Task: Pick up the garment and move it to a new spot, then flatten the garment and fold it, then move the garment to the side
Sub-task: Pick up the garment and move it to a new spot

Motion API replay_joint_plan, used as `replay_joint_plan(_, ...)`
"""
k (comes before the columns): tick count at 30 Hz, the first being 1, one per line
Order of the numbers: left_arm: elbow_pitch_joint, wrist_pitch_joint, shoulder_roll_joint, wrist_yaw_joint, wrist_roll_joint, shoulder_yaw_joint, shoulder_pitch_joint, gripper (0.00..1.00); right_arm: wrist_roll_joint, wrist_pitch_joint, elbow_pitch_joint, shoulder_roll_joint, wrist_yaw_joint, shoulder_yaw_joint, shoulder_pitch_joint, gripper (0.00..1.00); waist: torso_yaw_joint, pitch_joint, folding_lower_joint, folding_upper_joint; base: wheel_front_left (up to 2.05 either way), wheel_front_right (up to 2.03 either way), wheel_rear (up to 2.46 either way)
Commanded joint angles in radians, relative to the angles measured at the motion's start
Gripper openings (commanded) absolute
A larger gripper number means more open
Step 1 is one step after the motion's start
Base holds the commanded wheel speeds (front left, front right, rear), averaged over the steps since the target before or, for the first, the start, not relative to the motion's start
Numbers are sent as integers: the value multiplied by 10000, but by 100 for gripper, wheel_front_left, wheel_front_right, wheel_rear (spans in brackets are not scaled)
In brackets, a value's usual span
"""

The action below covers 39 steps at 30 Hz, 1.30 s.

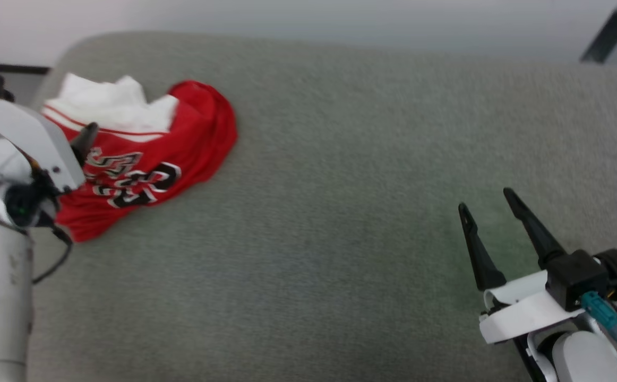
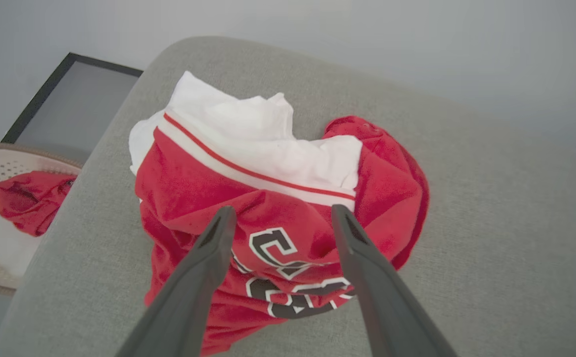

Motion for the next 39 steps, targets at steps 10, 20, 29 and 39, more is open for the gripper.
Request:
replay_joint_plan(10, 2391, 2904, 537, 1128, -139, -113, -1367, 100, 138, 424, -755, -93, -10, 42, -522, 100, -1575, 2107, 0, 0, 0, 0, 0)
replay_joint_plan(20, 3564, 3607, 133, 1710, -316, -176, -1510, 100, 148, 606, -1210, -72, -10, -82, -629, 100, -1808, 2622, 0, 0, 0, 0, 0)
replay_joint_plan(29, 3579, 2811, 389, 1479, -217, -266, -1799, 0, 231, 601, -1019, 56, -10, -104, -642, 100, -1655, 2350, 0, 0, 0, 0, 0)
replay_joint_plan(39, 2411, 800, 959, 916, 82, -390, -2371, 0, 268, 308, -324, 247, -10, -198, -343, 100, -1287, 946, 0, 0, 0, 0, 0)
